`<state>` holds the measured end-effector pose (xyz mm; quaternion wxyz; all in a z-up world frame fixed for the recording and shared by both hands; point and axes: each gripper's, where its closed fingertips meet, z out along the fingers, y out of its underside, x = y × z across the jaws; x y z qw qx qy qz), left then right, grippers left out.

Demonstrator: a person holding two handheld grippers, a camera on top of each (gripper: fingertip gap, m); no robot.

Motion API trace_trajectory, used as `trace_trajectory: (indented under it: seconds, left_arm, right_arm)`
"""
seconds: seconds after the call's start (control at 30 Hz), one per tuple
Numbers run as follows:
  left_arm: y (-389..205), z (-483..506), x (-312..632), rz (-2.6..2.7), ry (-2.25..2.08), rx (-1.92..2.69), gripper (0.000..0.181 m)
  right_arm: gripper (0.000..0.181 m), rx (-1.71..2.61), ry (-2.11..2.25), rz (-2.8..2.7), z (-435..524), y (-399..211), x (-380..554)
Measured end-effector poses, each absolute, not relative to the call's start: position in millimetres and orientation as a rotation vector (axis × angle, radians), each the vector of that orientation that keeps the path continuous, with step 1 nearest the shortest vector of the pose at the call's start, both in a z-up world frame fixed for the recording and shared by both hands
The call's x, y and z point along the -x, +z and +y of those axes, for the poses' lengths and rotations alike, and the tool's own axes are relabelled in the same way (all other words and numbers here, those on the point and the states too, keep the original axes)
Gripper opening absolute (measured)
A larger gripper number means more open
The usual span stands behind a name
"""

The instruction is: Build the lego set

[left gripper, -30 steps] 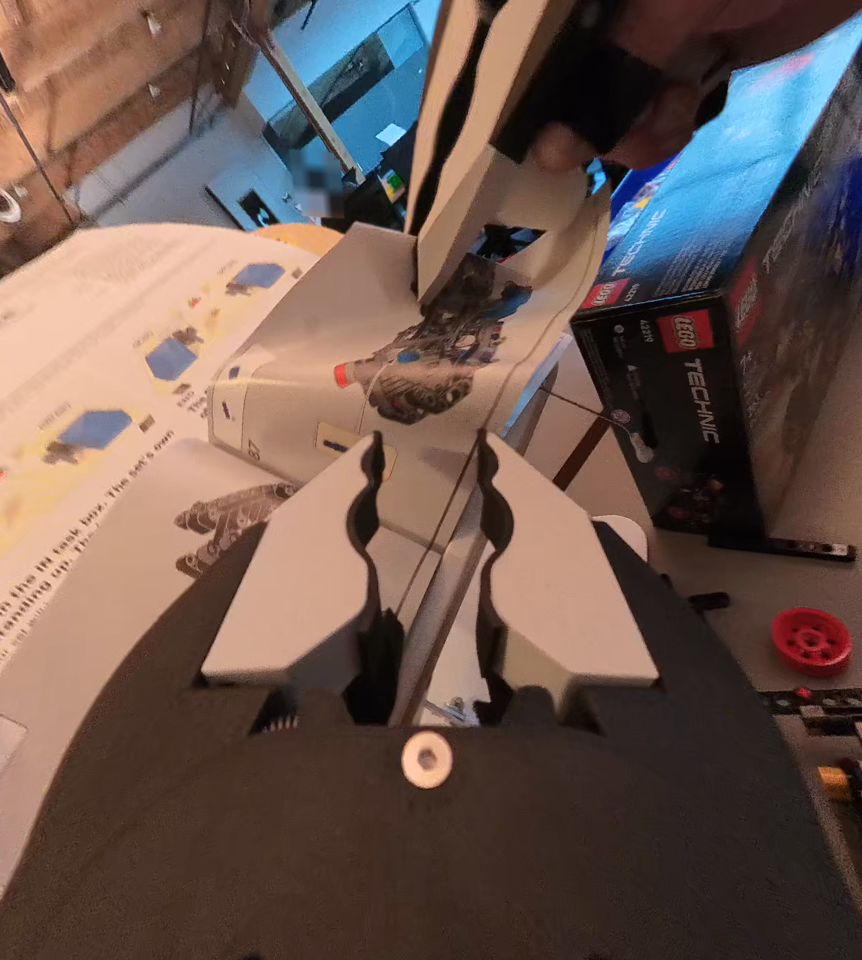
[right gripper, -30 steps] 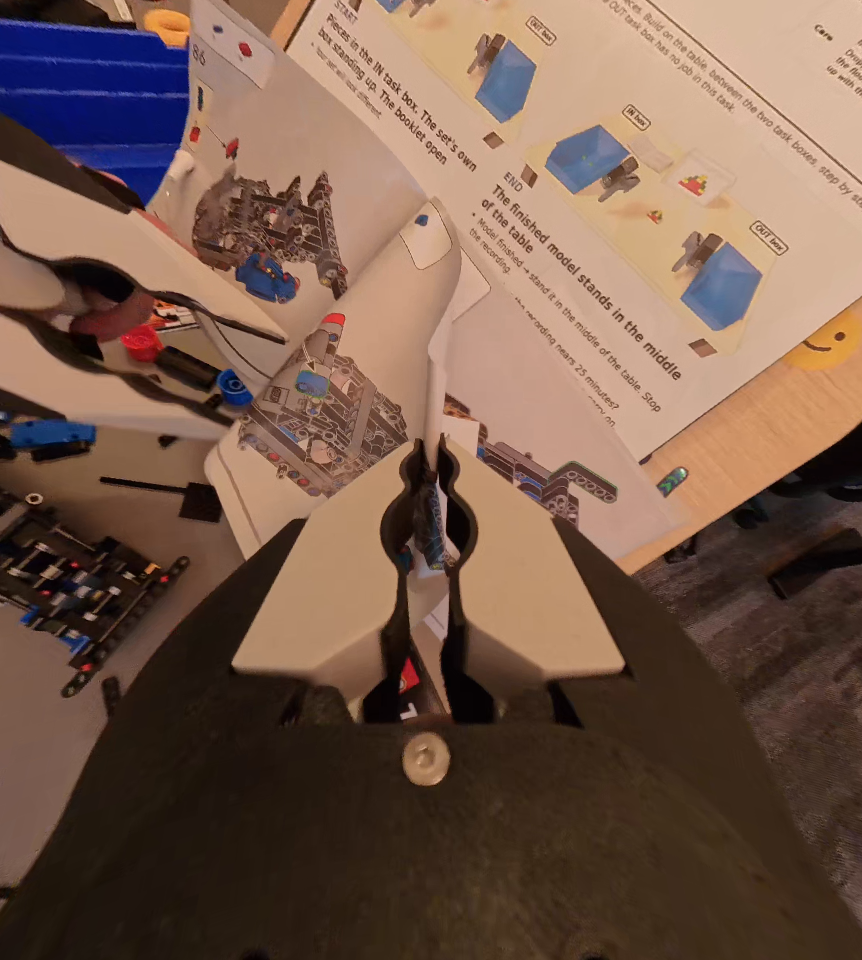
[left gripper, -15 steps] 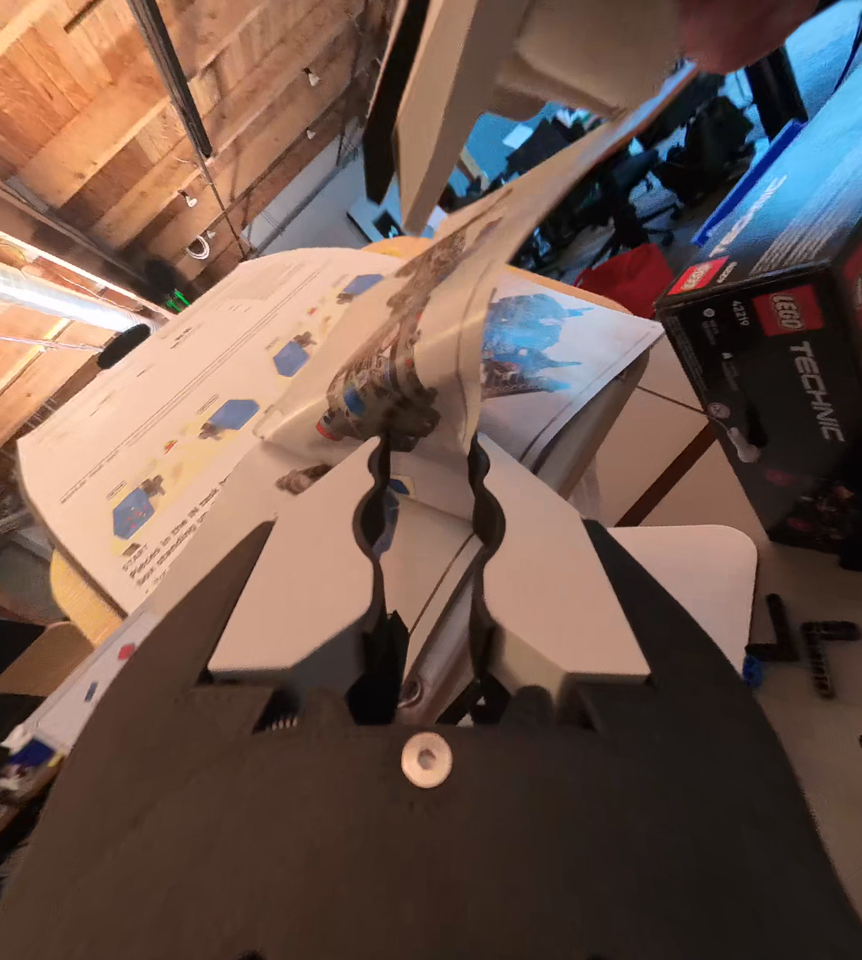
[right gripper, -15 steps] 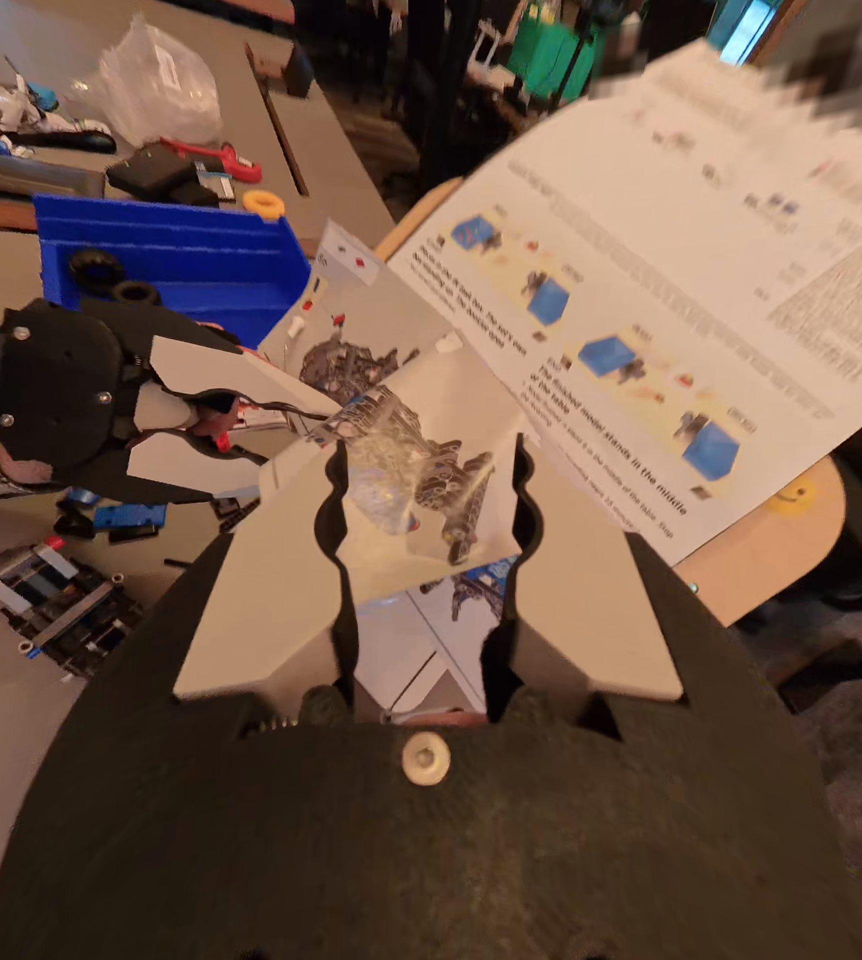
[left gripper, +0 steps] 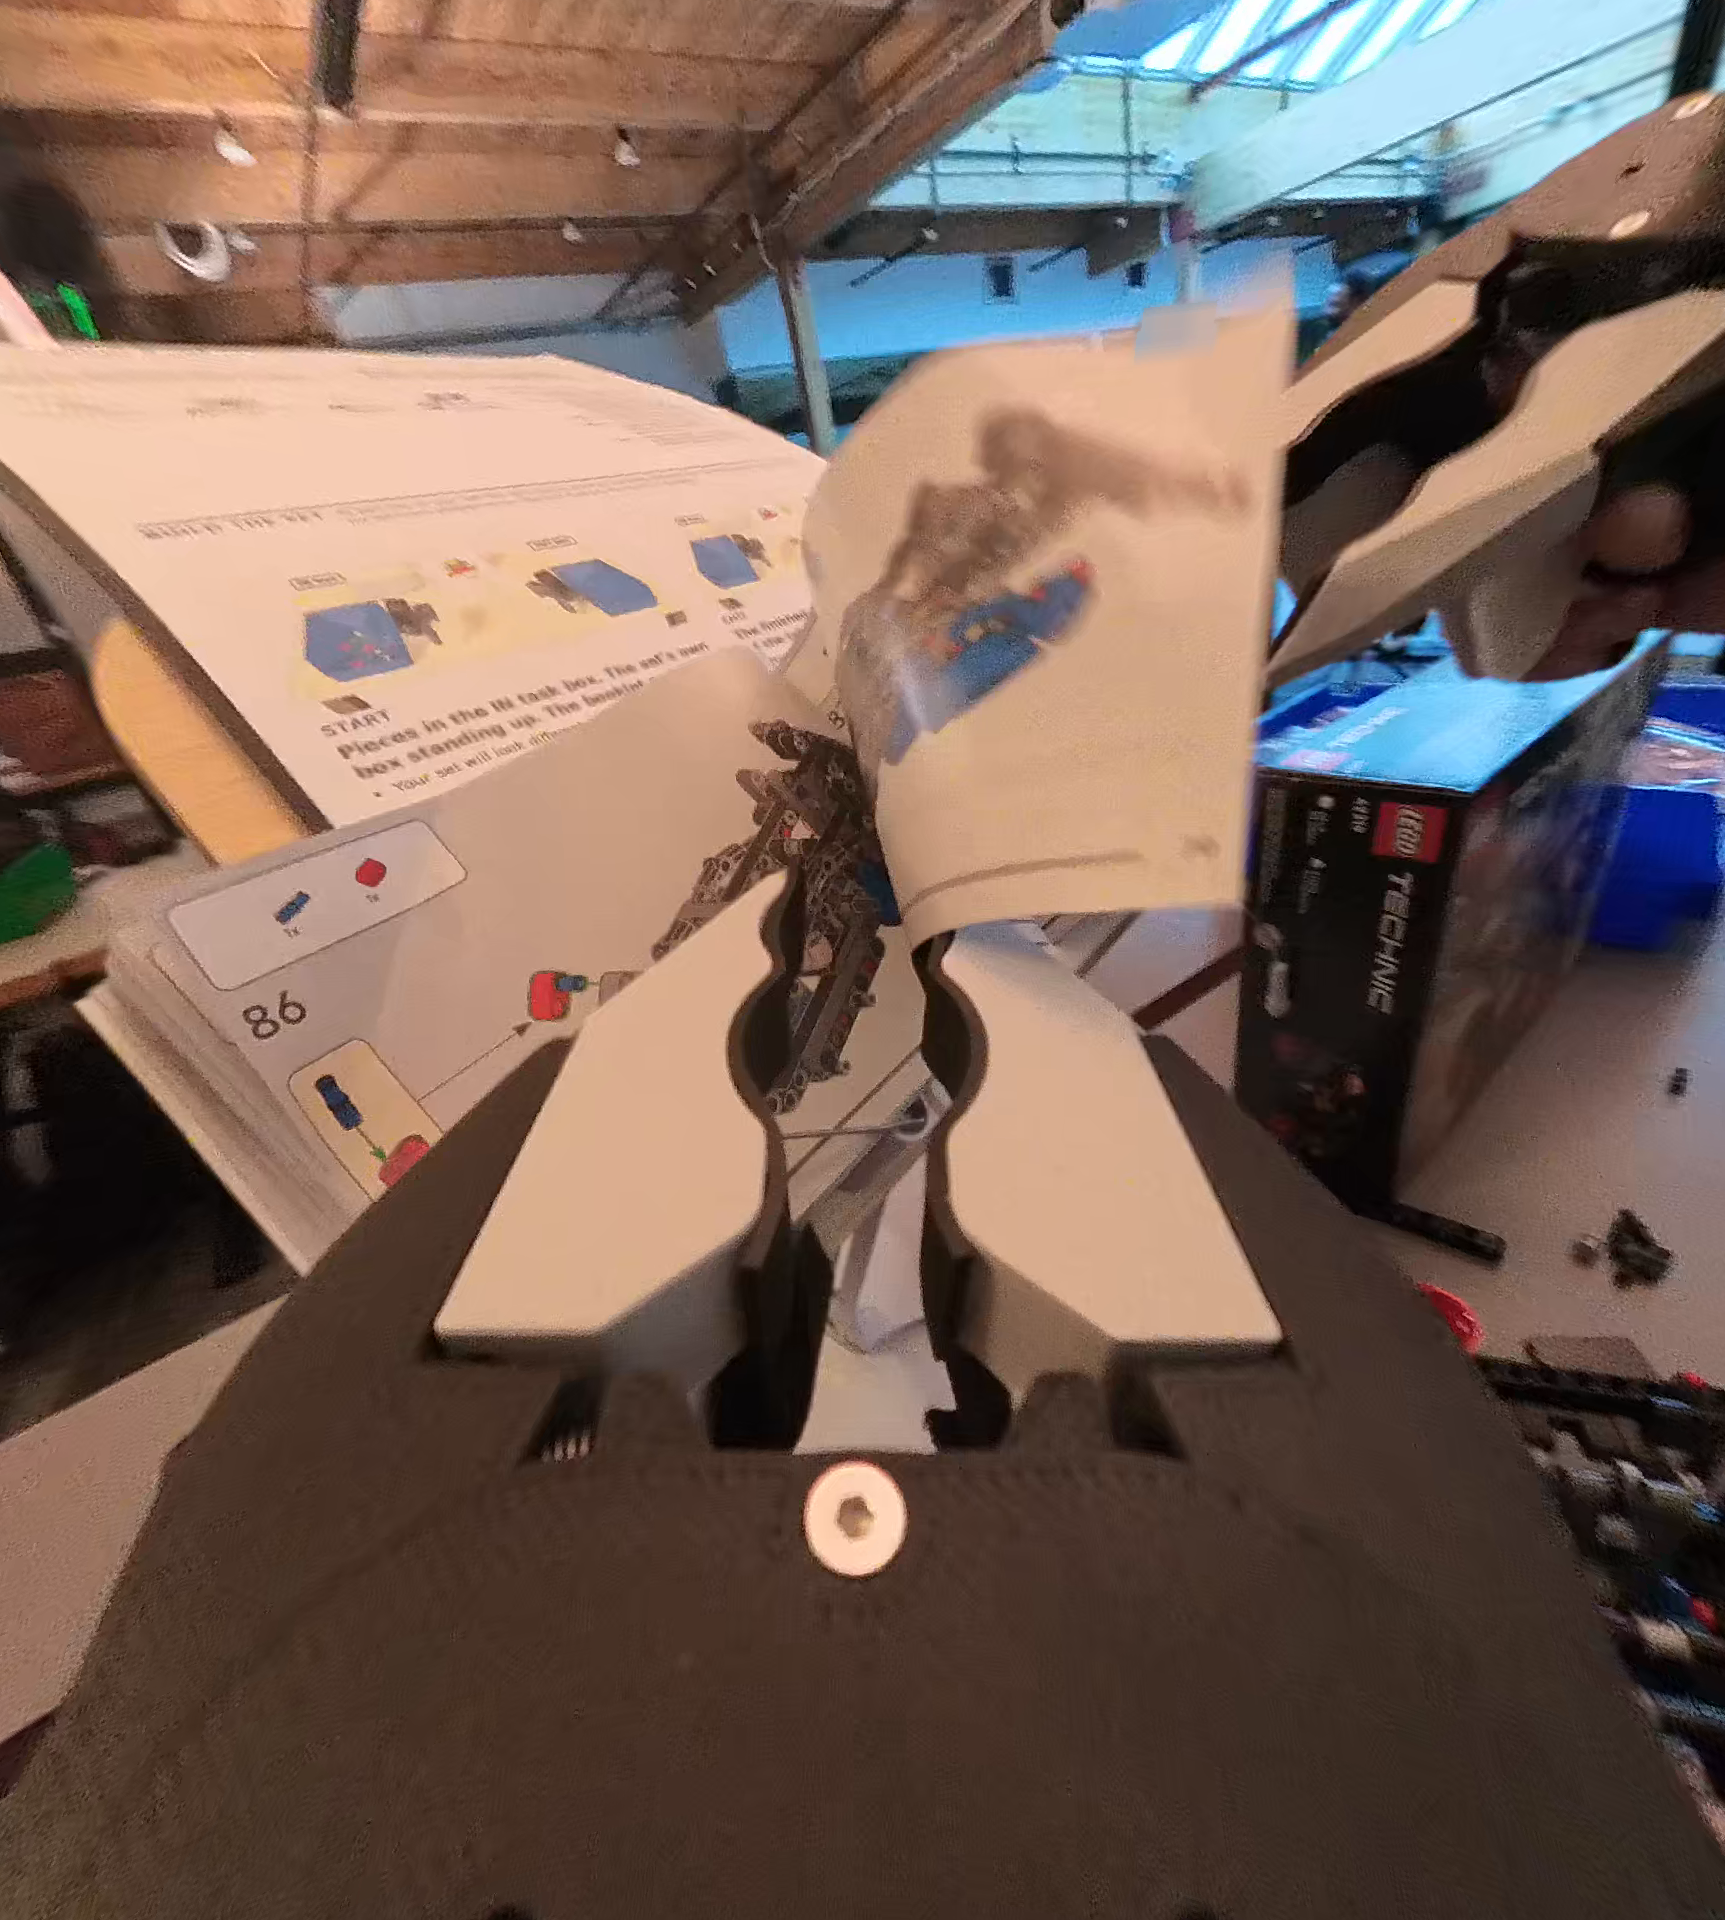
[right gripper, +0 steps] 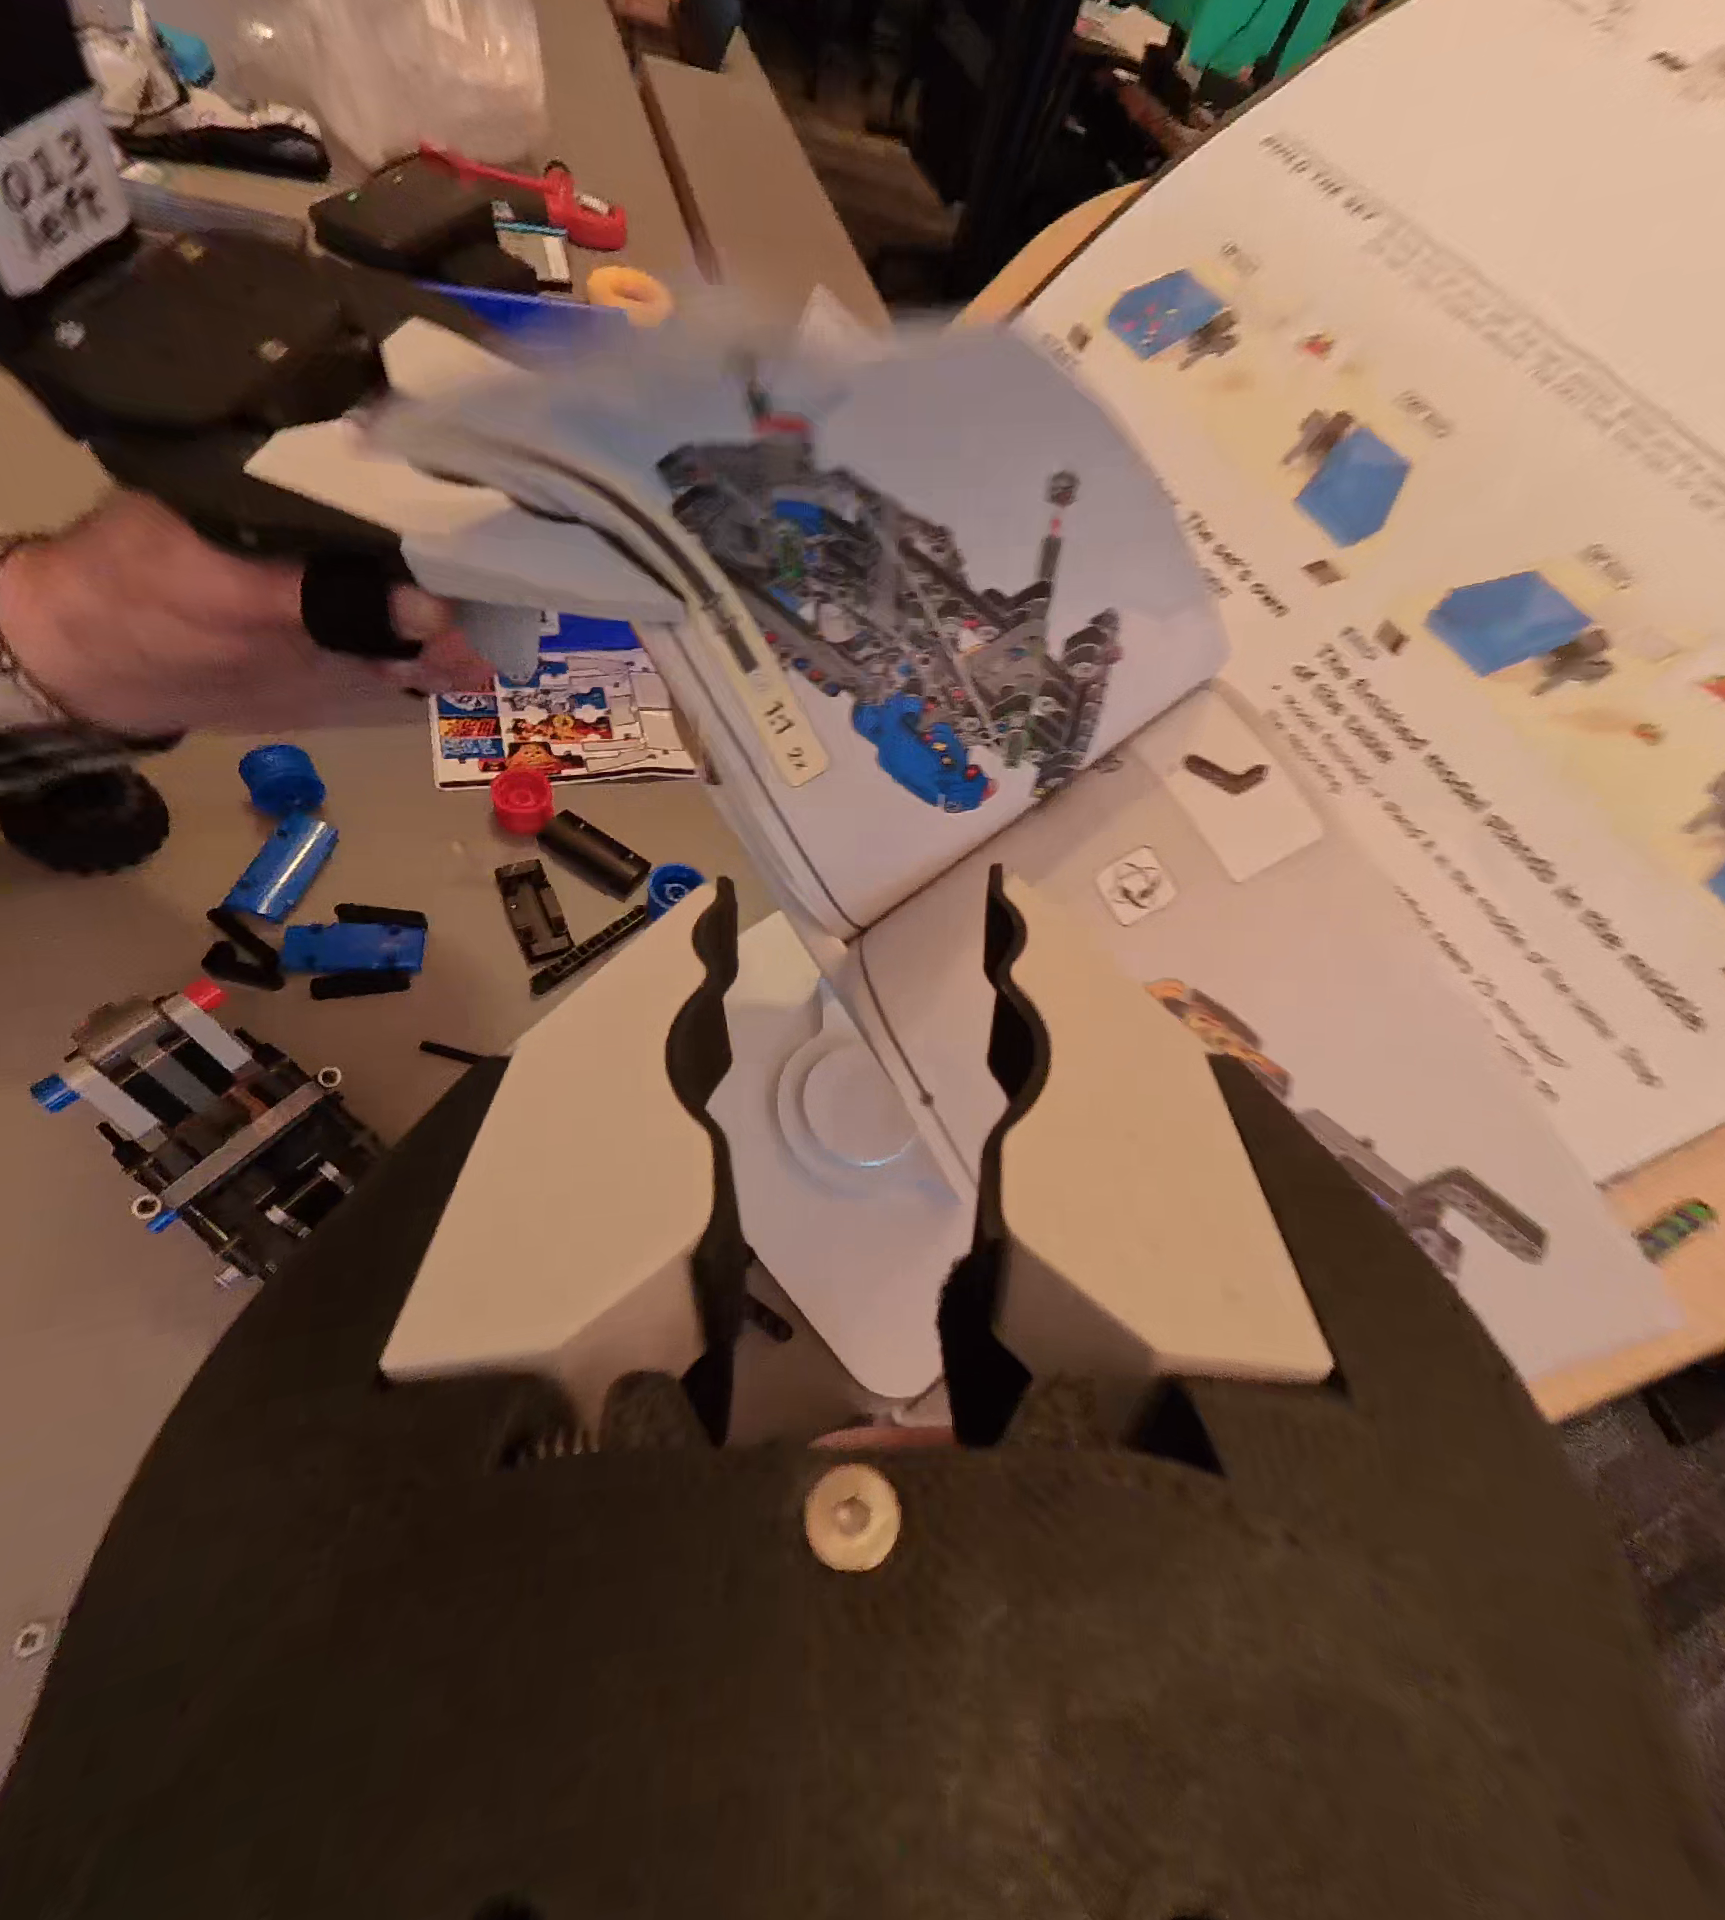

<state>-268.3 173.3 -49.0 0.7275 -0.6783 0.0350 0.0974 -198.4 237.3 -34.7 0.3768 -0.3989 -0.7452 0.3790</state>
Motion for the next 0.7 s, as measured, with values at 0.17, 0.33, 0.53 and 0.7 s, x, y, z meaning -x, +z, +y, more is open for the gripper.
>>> trace_trajectory:
  seconds: [0.17, 0.33, 0.53, 0.7]
  left_arm:
    - [-46.2, 164.1, 276.4, 0.103, 0.057, 1.547, 0.016]
    - [-59.6, 152.0, 291.8, 0.103, 0.006, 1.663, 0.012]
    - [-66.4, 140.9, 315.1, 0.035, 0.021, 1.702, 0.005]
    - [-69.5, 135.0, 330.4, -0.013, 0.066, 1.703, 0.0]
  right_arm:
    - [0.044, 0.947, 0.897, -1.99, 213.1, -60.8, 213.0]
    - [0.044, 0.906, 0.802, -2.059, 194.9, -86.0, 233.7]
    - [0.03, 0.824, 0.768, -2.115, 166.0, -100.6, 248.1]
    - [0.029, 0.826, 0.711, -2.102, 155.8, -112.8, 266.5]
